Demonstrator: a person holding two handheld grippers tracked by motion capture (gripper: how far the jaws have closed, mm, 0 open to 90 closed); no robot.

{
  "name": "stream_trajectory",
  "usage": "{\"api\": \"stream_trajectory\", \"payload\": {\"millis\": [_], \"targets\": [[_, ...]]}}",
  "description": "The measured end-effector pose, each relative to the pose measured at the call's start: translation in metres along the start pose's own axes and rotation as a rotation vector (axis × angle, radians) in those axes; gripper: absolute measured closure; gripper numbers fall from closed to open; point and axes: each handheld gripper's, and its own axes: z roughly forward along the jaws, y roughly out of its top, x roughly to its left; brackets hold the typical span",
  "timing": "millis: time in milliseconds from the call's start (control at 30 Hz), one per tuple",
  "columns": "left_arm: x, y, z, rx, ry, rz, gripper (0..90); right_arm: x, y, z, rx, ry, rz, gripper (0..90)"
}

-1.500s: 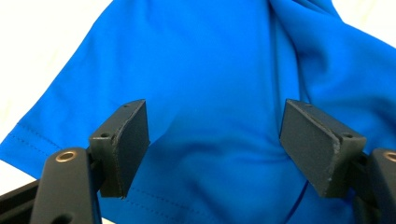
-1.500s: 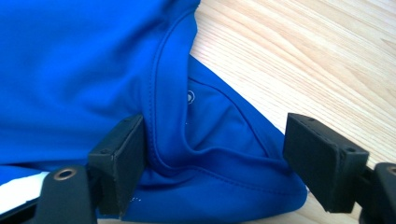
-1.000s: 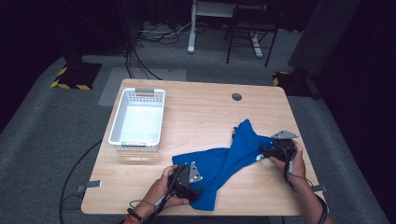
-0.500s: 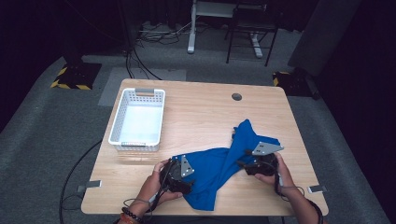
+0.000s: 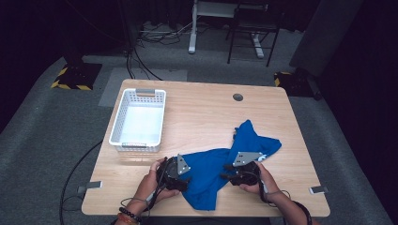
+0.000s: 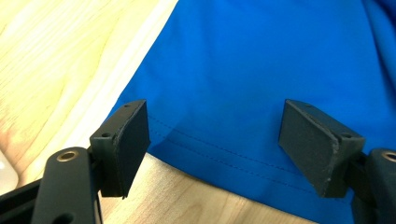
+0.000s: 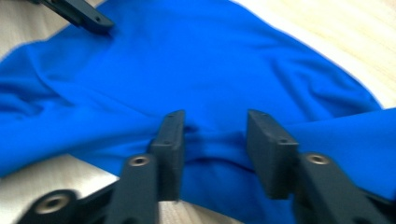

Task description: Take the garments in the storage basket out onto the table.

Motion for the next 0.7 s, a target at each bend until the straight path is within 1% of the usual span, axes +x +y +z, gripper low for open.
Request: {"api": "stream_trajectory", "payload": {"millis": [33, 67, 133, 200, 267, 367, 400, 467, 567, 700], "targets": [[0.001, 0.0, 0.0, -0.001, -0.002, 0.0, 24.4, -0.002, 0.0, 0.0, -0.011, 0.018, 0.012, 70.5], [0.001, 0.0, 0.0, -0.003, -0.007, -0.003, 24.4, -0.004, -0.001, 0.0, -0.015, 0.025, 0.015, 76.7], [0.003, -0.001, 0.001, -0.004, -0.017, -0.01, 24.3, -0.006, -0.002, -0.001, -0.02, 0.04, 0.019, 85.9], [0.003, -0.001, 0.001, -0.006, -0.02, -0.017, 24.3, -0.009, -0.003, -0.003, -0.028, 0.049, 0.032, 87.6], [0.003, -0.001, 0.001, -0.007, -0.018, -0.018, 24.3, -0.012, -0.004, -0.009, -0.054, 0.052, 0.043, 88.3], [0.002, -0.001, 0.001, -0.003, -0.024, -0.025, 24.3, -0.014, 0.0, -0.024, -0.114, 0.033, 0.051, 88.6], [0.001, 0.0, 0.002, -0.004, -0.03, -0.028, 24.3, -0.015, 0.002, -0.029, -0.136, 0.019, 0.053, 88.6], [-0.001, 0.001, 0.002, -0.002, -0.04, -0.017, 24.4, -0.016, 0.007, -0.04, -0.178, -0.008, 0.051, 88.7], [-0.007, 0.004, 0.003, -0.006, -0.07, -0.011, 24.3, -0.021, 0.019, -0.056, -0.246, -0.026, 0.058, 88.8], [-0.017, 0.008, 0.005, -0.01, -0.141, 0.02, 24.4, -0.026, 0.041, -0.073, -0.301, -0.047, 0.042, 88.8]]}}
